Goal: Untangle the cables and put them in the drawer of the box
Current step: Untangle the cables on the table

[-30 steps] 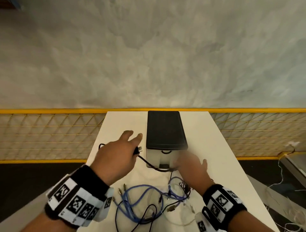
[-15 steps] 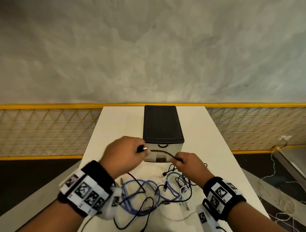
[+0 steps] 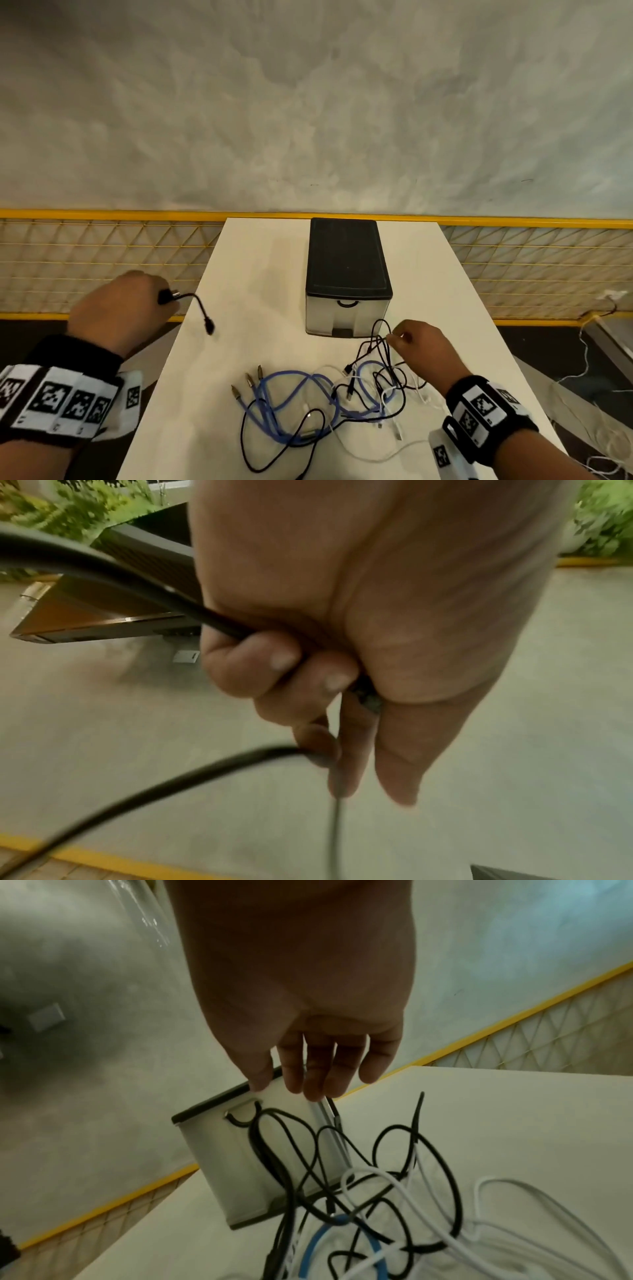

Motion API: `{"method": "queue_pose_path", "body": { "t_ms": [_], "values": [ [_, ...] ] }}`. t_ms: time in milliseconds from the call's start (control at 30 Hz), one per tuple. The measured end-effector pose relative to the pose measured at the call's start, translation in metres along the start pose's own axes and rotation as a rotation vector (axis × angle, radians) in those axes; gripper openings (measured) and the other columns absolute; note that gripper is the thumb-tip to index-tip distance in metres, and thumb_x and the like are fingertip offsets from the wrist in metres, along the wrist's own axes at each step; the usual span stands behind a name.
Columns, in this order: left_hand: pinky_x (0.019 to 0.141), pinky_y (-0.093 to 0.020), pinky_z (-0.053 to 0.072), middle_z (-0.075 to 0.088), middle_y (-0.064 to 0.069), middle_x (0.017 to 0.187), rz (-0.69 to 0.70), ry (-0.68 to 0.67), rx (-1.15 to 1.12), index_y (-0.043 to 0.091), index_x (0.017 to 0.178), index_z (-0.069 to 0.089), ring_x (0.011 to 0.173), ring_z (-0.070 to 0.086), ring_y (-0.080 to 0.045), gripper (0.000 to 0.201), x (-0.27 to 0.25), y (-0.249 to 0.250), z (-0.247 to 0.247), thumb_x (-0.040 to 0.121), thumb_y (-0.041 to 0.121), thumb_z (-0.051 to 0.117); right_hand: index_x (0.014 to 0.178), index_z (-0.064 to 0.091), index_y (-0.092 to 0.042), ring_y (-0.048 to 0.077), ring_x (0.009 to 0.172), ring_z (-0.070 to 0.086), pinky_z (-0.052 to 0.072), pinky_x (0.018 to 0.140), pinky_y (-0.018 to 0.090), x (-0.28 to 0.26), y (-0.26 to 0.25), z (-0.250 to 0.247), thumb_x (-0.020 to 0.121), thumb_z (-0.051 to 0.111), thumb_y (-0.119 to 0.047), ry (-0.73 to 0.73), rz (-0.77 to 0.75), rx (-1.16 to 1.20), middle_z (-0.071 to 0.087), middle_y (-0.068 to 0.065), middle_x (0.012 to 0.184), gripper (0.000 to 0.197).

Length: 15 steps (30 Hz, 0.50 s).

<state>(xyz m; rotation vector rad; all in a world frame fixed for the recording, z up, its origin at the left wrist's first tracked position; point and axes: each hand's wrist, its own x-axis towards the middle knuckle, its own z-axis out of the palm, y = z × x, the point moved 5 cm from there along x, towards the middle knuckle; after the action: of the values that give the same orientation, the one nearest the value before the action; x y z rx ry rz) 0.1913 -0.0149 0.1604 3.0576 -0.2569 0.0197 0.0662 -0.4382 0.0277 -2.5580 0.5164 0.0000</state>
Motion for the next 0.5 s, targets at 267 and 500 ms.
{"method": "queue_pose_path", "body": {
  "t_ms": [267, 500],
  "values": [
    [0.059, -0.037, 0.04, 0.054, -0.001, 0.061, 0.23, -0.169, -0.359, 0.018, 0.066, 0.047, 0.065, 0.054, -0.026, 0.045, -0.022, 0.112, 0.049, 0.097, 0.05, 0.047, 0.103, 0.067, -0.016, 0.026, 0.095, 0.064, 0.05, 0.075, 0.031, 0.004, -0.022, 0.028, 0.085, 0.062, -0.036, -0.073, 0.024, -0.158, 0.068, 0.007, 0.101, 0.027],
    [0.059, -0.029, 0.039, 0.049, 0.006, 0.056, 0.271, -0.409, -0.841, 0.007, 0.087, 0.067, 0.051, 0.044, -0.01, 0.043, -0.042, 0.186, 0.097, 0.096, 0.047, 0.053, 0.116, 0.06, -0.005, 0.023, 0.072, 0.064, 0.048, 0.068, 0.035, -0.002, 0.006, 0.017, 0.08, 0.063, 0.001, -0.076, 0.374, 0.654, 0.072, 0.011, 0.083, 0.037]
  ]
}}
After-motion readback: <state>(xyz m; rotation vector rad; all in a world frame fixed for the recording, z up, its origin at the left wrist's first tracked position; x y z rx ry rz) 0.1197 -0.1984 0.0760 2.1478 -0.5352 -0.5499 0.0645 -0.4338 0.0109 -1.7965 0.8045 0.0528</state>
